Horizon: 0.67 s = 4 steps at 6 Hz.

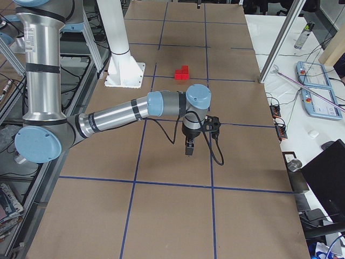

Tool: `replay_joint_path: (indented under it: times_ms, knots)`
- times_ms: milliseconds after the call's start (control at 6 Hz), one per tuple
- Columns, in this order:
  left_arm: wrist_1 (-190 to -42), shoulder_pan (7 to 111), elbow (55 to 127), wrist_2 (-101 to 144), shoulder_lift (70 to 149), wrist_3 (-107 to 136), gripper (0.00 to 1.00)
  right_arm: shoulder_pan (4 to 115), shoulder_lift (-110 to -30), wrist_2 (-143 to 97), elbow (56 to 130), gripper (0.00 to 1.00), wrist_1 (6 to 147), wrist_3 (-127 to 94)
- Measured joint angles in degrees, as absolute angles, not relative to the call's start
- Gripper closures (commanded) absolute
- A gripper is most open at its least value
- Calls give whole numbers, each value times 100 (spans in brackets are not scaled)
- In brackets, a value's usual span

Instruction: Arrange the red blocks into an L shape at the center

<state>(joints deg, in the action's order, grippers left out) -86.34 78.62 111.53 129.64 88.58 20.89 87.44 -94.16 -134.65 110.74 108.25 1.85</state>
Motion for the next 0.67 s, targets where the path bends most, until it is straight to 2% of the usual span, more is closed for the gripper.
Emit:
replay_joint_path:
  times_ms: [333, 667]
  knots:
    - [-8622, 8485, 10947, 13019, 8473, 600, 0, 8974, -9655, -13453, 11080, 0, 10854, 935]
    - [-8538, 8751, 10826, 13518, 8299, 362, 0, 8999, -9773, -13458, 11033, 0, 10847, 1008]
